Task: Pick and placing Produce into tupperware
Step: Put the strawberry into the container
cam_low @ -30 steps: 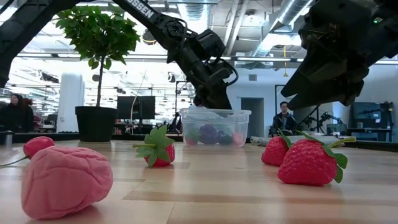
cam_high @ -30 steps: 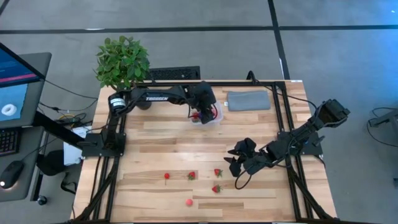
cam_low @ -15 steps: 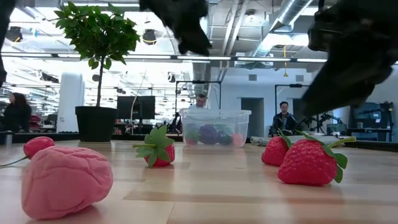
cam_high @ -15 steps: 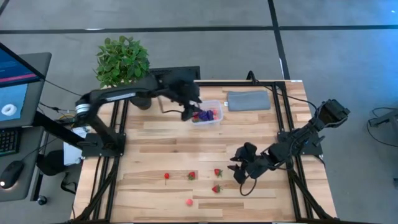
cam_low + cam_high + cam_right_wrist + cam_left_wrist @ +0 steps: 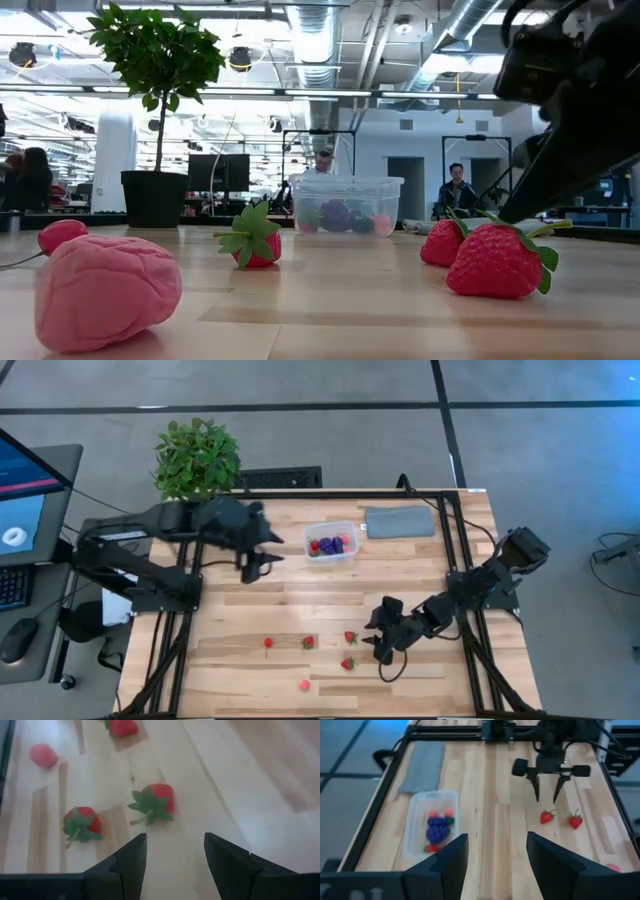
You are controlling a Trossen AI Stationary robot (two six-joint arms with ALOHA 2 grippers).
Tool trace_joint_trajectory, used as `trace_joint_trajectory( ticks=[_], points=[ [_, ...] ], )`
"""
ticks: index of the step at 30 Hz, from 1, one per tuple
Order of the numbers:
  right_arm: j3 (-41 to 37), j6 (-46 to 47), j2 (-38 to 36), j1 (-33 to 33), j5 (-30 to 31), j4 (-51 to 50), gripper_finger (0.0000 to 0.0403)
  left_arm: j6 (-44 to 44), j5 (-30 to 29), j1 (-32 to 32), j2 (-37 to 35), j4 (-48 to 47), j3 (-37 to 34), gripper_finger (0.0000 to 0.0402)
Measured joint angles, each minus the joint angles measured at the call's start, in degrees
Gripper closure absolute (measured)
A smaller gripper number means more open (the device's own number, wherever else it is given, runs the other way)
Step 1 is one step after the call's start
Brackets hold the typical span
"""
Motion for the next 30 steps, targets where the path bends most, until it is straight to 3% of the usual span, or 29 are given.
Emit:
trace_joint_trajectory(
  ticks=[8,15,21,30],
  points=[
    [5.7,-3.7,5.2,-0.7,-0.8,0.8,0.0182,-15.7,-14.1,-8.3,-16.7,0.9,-16.4,0.0209],
    [9.4,-5.0,8.2,-1.5,-0.8,-3.0,0.0182,-27.0,-21.7,-15.1,-28.8,6.7,-28.0,0.0209],
    [10.5,-5.0,8.2,-2.0,-0.6,-6.0,0.0182,-29.2,-26.5,-19.2,-30.8,7.1,-29.7,0.0209],
    [11.1,-5.1,8.2,-3.3,-0.8,-9.2,0.0167,-28.4,-28.2,-19.9,-30.4,6.9,-29.7,0.0209]
  ],
)
